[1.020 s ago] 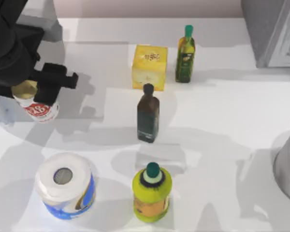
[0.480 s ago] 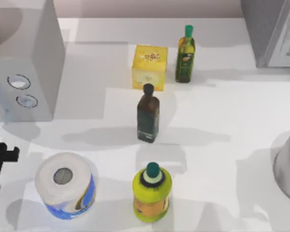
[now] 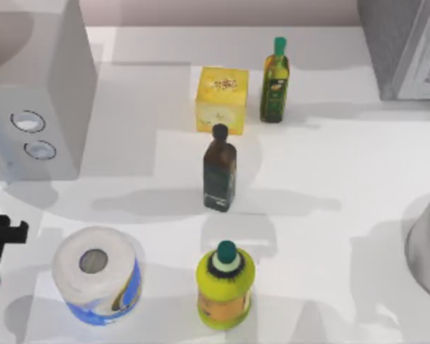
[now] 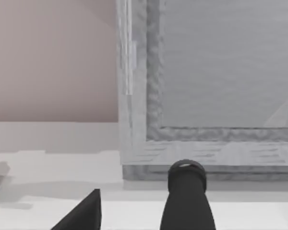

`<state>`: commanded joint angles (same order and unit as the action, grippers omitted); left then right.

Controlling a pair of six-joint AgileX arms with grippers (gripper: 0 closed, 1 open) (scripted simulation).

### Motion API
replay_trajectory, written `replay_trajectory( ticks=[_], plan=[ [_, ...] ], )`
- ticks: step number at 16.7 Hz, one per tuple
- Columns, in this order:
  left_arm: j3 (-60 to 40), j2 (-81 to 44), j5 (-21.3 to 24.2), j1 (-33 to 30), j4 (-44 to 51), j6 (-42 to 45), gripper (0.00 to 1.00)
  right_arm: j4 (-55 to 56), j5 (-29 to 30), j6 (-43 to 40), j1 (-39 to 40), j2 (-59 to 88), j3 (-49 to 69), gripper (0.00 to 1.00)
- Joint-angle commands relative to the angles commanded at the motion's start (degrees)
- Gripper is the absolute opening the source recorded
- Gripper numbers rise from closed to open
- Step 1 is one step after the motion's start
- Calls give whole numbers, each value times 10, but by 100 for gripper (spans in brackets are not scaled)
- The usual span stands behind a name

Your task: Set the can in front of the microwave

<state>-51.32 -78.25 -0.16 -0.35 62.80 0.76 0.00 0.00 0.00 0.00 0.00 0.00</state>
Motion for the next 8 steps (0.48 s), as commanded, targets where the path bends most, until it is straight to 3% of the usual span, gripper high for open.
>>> replay_trajectory(
  ticks=[5, 8],
  plan=[
    [7, -1, 0, 1, -9, 0, 0, 0, 0, 0, 0, 0, 0, 100],
    [7, -1, 0, 1, -9, 0, 23, 0, 0, 0, 0, 0, 0, 100]
  ],
)
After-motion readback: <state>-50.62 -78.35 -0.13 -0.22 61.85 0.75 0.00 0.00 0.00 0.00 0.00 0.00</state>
